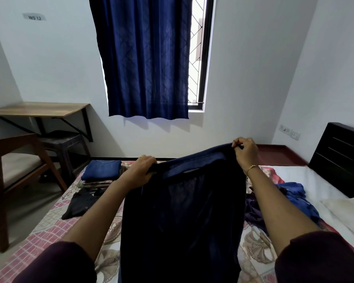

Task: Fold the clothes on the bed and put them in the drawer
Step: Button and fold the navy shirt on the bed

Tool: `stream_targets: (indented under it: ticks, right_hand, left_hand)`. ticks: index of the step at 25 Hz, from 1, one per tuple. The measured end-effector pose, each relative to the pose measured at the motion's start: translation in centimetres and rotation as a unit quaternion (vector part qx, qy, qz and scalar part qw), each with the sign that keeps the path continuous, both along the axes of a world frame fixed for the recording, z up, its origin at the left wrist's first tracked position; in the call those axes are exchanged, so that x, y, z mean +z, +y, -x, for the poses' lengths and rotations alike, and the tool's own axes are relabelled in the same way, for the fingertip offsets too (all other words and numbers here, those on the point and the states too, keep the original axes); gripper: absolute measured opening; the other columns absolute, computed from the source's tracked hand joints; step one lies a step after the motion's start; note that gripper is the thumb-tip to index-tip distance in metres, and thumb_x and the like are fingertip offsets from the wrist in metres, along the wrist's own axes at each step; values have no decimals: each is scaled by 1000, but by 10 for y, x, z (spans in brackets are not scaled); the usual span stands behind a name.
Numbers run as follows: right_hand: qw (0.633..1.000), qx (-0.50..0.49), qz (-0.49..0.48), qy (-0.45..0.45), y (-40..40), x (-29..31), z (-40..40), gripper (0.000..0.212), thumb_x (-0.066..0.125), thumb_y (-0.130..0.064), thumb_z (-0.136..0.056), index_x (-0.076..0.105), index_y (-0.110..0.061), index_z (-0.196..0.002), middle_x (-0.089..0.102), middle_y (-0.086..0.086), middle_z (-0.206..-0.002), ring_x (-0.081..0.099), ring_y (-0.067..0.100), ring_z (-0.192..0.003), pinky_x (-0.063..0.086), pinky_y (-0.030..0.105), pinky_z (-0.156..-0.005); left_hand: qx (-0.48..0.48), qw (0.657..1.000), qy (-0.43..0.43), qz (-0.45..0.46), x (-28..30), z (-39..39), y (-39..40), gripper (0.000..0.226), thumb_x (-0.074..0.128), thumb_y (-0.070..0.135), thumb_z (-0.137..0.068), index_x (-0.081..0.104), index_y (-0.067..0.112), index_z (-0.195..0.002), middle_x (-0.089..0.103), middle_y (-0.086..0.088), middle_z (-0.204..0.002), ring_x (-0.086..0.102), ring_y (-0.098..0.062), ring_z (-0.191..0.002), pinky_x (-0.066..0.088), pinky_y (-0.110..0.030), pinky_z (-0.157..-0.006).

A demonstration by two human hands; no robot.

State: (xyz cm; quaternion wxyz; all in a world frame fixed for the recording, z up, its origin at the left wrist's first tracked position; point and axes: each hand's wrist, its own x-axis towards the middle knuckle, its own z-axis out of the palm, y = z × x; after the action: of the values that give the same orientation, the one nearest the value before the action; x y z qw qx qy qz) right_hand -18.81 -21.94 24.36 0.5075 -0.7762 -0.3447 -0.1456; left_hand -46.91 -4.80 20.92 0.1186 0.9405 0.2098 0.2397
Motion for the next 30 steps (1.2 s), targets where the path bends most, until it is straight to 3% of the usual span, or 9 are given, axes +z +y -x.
stream_targets:
  ticks: [2, 9, 12, 15, 20, 22, 25, 27, 30]
  right_hand:
    - [1000, -4, 11, -22, -1, 6, -4, 17, 56, 10, -78, 70, 1, -80, 53, 21, -88, 56, 35, -82, 34, 20, -73]
    - [996, -8, 52, -74, -7, 4, -21, 6, 68, 2, -75, 69, 1, -80, 65, 24, -82, 62, 36, -77, 42, 30, -70]
    - [996, 3, 55, -69, -3, -2, -20, 8, 65, 0, -80, 66, 3, -87, 67, 25, -80, 63, 38, -78, 46, 35, -71]
    - [989, -24, 55, -132, 0, -4, -10, 17, 53, -3, -90, 63, 7, -99, 65, 30, -90, 62, 43, -83, 45, 41, -70]
    - [993, -87, -69, -51, 0, 16, 33, 39, 33, -20, -95, 55, 10, -105, 63, 32, -91, 60, 44, -83, 38, 39, -65]
    - [988, -35, -147, -30, -3, 26, 54, 41, 31, -19, -90, 56, 13, -100, 63, 29, -86, 58, 34, -74, 32, 29, -61]
    - [981, 45, -191, 6, -13, 50, 80, 23, 38, -3, -94, 57, 9, -93, 58, 15, -80, 49, 19, -71, 32, 12, -55]
    - [974, 108, -194, 39, -22, 77, 94, 17, 42, 2, -94, 58, -3, -88, 57, 5, -79, 49, 9, -68, 37, 10, -59]
    - [958, 176, -220, 58, -41, 125, 118, 19, 49, -4, -93, 56, -17, -81, 58, -4, -76, 50, 1, -67, 43, 14, -63]
  left_hand:
    - [28, 999, -36, -7, -1, 0, -3, 26, 60, 1, -82, 57, -7, -106, 62, -25, -92, 58, -38, -87, 37, -34, -77]
    - [72, 970, -184, -139, -7, -4, -6, 18, 41, 23, -86, 56, 12, -86, 65, -16, -65, 61, -32, -51, 44, -30, -46]
    - [183, 946, -258, -71, 5, -21, -15, 31, 42, 21, -95, 58, -3, -84, 63, -23, -75, 59, -38, -63, 34, -33, -55]
    - [245, 915, -315, 54, 17, -36, -23, 28, 38, 18, -100, 51, -4, -89, 55, -19, -74, 50, -30, -66, 28, -33, -60]
    - [131, 860, -447, 210, 49, -58, -43, 39, 38, 13, -100, 34, 17, -62, 39, 2, -61, 35, -10, -59, 29, -30, -60]
    - [62, 870, -423, 247, 65, -63, -59, 36, 40, 13, -100, 39, 14, -64, 39, 3, -62, 34, -3, -58, 31, -24, -58]
    - [-35, 878, -354, 319, 89, -63, -79, 28, 40, 18, -100, 51, 6, -78, 47, -7, -73, 43, -13, -69, 36, -29, -67]
    - [-89, 855, -328, 393, 112, -57, -96, 25, 39, 20, -101, 53, 7, -85, 50, -13, -80, 47, -19, -74, 41, -29, -67]
    - [-180, 790, -336, 480, 155, -43, -120, 28, 40, 21, -101, 53, 9, -80, 56, -9, -70, 53, -14, -62, 46, -24, -60]
